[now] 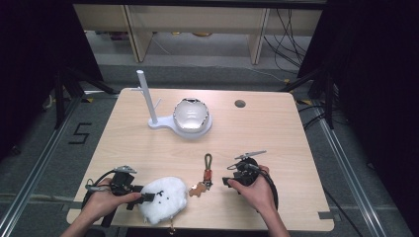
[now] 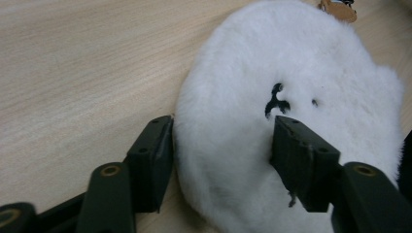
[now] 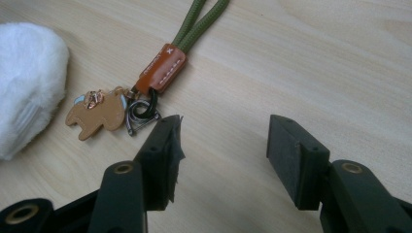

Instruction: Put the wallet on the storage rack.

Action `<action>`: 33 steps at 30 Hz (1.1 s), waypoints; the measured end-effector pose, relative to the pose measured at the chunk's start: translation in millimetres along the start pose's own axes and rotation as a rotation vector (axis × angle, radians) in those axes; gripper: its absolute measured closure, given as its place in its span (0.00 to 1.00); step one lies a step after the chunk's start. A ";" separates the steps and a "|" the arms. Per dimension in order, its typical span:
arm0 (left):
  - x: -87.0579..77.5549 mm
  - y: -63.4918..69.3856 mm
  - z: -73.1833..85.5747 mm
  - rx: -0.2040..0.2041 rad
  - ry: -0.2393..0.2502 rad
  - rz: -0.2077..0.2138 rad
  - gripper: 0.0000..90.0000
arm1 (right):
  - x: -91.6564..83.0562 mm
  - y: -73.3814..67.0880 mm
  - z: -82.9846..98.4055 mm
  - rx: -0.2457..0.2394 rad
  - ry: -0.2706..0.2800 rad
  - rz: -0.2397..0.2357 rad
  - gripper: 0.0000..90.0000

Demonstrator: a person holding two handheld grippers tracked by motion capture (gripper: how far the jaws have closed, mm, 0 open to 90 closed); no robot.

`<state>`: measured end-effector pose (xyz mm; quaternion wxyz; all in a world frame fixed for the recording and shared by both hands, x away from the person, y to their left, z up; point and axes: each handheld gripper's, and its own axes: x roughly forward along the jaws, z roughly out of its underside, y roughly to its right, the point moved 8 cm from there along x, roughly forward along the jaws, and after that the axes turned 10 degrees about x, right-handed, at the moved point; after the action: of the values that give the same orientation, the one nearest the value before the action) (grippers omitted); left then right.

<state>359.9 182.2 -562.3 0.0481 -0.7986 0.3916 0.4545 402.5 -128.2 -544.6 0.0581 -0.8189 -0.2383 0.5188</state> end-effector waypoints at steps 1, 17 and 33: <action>0.1 0.5 0.7 0.010 -0.009 -0.005 0.50 | -0.1 -0.2 0.0 -0.006 -0.004 -0.005 0.53; -4.5 0.0 -0.3 0.137 0.039 -0.044 0.88 | 2.2 -4.0 0.1 -0.028 0.009 -0.017 0.52; -22.8 22.7 -30.8 0.197 0.254 -0.012 0.91 | 4.3 -48.5 -5.8 -0.057 -0.032 -0.258 0.60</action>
<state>359.5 166.5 -520.7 0.0788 -0.8434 0.4323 0.3091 393.0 -82.7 -528.9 0.0973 -0.7745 -0.3571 0.5130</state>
